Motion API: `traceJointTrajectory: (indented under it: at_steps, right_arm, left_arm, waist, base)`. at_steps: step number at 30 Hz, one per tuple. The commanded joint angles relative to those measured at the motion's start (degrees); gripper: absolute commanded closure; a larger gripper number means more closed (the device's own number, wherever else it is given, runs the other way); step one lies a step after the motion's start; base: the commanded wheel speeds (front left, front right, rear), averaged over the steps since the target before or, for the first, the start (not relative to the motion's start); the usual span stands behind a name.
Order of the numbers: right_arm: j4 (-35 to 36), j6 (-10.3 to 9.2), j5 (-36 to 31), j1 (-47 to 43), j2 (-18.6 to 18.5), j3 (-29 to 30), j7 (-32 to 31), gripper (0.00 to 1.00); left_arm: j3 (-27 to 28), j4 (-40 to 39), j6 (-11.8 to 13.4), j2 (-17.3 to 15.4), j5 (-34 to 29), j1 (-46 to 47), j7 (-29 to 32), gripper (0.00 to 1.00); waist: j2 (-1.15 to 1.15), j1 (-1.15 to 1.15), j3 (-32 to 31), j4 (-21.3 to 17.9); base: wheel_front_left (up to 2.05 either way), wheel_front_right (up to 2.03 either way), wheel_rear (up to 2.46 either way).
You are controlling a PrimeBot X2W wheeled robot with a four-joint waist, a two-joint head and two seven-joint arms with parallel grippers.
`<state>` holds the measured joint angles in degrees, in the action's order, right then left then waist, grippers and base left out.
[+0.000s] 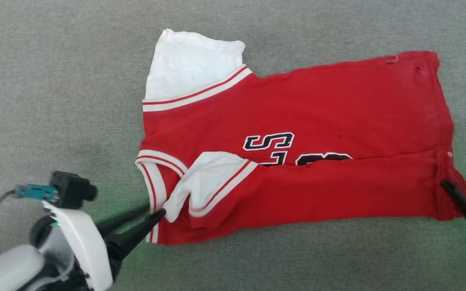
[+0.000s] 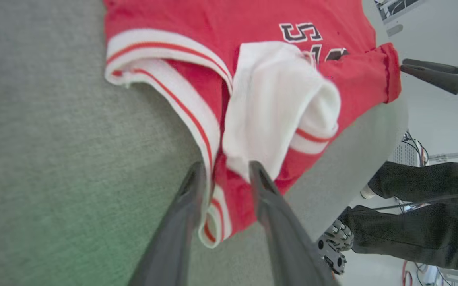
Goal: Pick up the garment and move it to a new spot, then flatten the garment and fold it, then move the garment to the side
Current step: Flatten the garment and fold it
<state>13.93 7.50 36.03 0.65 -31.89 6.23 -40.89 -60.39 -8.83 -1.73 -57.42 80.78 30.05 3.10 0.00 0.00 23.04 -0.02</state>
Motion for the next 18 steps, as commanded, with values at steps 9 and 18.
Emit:
traceJointTrajectory:
  at_steps: [9,18]
  right_arm:
    - [0.0,-0.03,-7.0,6.4,7.1,-1.7,18.4,0.00]
    - [-5.2,-0.02,-10.8,10.9,13.4,-8.6,38.1,0.00]
  left_arm:
    - [7.1,3.4,1.9,-3.2,-2.4,4.5,-7.7,0.00]
    - [12.2,18.9,1.3,0.9,-4.9,14.0,-11.2,0.00]
  waist:
    - [0.00,0.00,0.1,-4.2]
    - [0.00,0.00,0.6,-10.2]
  base:
    - [0.00,0.00,0.00]
    - [0.00,0.00,0.00]
